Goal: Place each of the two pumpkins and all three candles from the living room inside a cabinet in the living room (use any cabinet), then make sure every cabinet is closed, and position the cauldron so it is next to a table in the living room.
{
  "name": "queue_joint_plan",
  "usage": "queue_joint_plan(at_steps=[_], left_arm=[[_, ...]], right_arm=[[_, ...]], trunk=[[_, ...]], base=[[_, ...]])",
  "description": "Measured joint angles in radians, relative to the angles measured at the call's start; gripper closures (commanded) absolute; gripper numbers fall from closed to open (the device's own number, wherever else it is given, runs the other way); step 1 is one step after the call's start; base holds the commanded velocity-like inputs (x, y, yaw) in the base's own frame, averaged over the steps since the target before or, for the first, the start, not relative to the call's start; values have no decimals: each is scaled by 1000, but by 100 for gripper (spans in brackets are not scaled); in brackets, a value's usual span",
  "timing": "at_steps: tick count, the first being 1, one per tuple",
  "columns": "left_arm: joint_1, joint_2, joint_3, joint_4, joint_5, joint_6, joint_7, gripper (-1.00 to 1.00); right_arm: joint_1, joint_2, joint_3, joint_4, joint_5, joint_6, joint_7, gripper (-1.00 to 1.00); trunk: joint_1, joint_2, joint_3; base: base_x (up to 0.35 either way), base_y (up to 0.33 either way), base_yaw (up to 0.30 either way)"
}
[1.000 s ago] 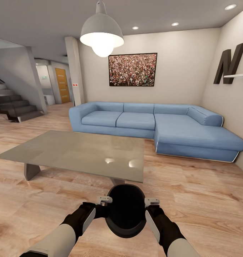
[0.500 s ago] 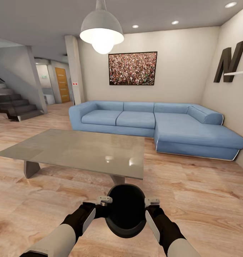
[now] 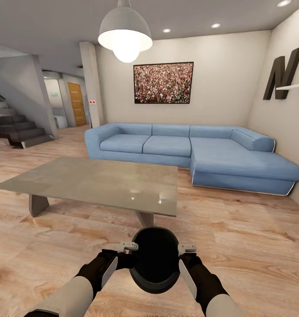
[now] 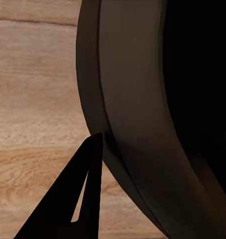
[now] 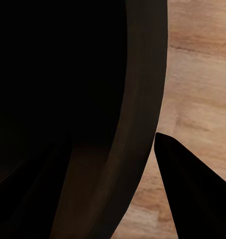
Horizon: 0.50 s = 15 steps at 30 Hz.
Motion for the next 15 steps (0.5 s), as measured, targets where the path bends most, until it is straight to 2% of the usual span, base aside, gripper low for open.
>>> queue_joint_plan(at_steps=[10, 15], left_arm=[[0, 0, 2, 0, -2, 0, -1, 100], [0, 0, 2, 0, -2, 0, -1, 100]], right_arm=[[0, 0, -1, 0, 1, 0, 0, 100], [0, 1, -1, 0, 1, 0, 0, 100]], trunk=[[38, -70, -31], [41, -72, -51]], base=[[0, 0, 0], [0, 0, 0]])
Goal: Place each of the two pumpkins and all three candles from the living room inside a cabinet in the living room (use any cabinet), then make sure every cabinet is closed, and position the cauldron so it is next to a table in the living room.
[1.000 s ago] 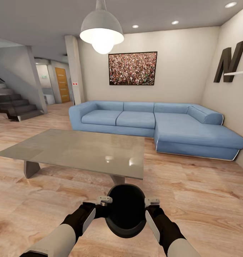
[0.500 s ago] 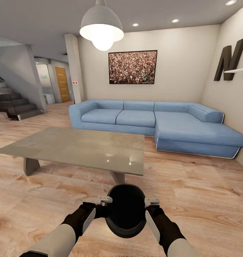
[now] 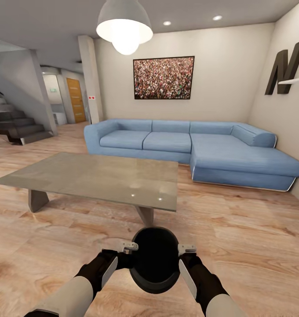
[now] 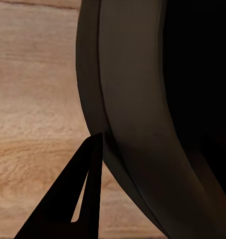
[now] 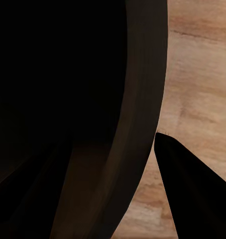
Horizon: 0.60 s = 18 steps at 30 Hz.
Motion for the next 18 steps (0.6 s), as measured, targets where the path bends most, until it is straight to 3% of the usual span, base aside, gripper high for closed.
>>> queue_joint_plan(at_steps=[18], left_arm=[[0, 0, 0, 0, 0, 0, 0, 100]], right_arm=[[0, 0, 0, 0, 0, 0, 0, 100]], trunk=[[8, -4, -70]], base=[[0, 0, 0]])
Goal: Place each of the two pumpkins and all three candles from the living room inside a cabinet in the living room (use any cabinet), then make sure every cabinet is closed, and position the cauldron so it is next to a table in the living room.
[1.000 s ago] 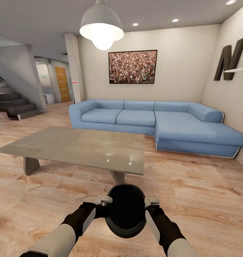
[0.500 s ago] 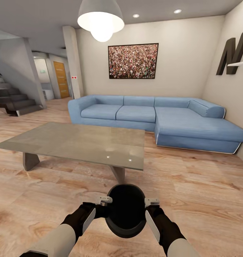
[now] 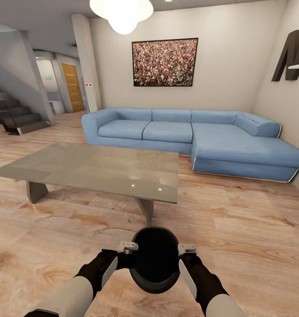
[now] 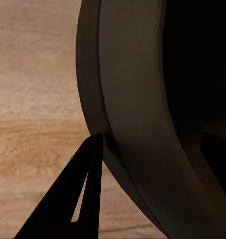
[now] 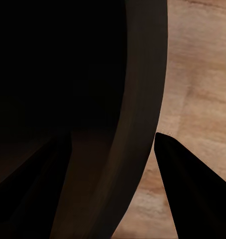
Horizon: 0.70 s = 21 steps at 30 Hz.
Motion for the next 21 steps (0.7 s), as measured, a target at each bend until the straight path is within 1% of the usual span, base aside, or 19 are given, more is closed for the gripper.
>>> queue_joint_plan(at_steps=[18, 21], left_arm=[[0, 0, -1, 0, 1, 0, 1, 100], [0, 0, 0, 0, 1, 0, 0, 100]], right_arm=[[0, 0, 0, 0, 0, 0, 0, 100], [0, 0, -1, 0, 1, 0, 0, 100]], trunk=[[8, -4, -70], [8, -4, -70]], base=[[0, 0, 0], [0, 0, 0]])
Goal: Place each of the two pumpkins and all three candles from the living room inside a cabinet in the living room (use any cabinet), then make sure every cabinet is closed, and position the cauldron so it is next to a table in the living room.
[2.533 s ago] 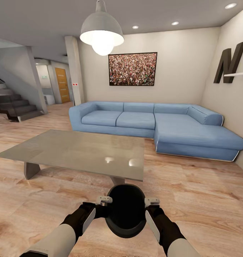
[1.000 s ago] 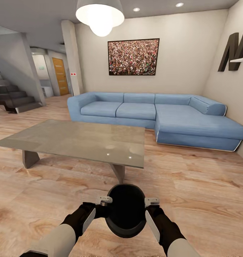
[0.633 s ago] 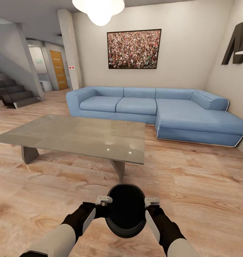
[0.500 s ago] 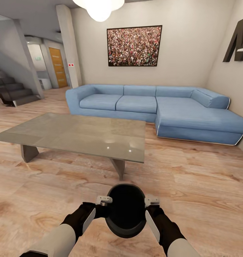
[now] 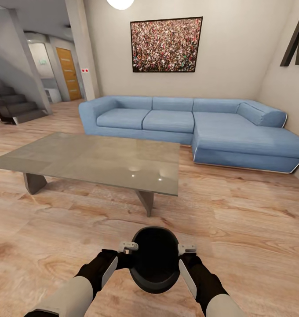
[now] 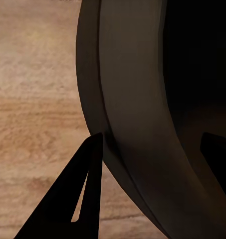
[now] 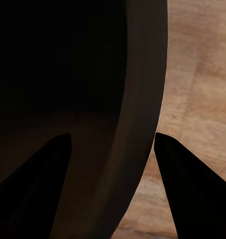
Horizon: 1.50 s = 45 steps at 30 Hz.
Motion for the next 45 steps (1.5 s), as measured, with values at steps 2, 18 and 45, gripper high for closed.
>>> queue_joint_plan(at_steps=[2, 18, 45], left_arm=[[0, 0, 0, 0, 0, 0, 0, 100], [0, 0, 1, -1, -1, 1, 0, 100], [0, 0, -1, 0, 1, 0, 0, 100]], right_arm=[[0, 0, 0, 0, 0, 0, 0, 100], [0, 0, 0, 0, -1, 0, 0, 100], [0, 0, 0, -1, 0, 0, 0, 100]], trunk=[[0, 0, 0], [-1, 0, 0], [0, 0, 0]], base=[[0, 0, 0], [174, 74, 0], [172, 42, 0]])
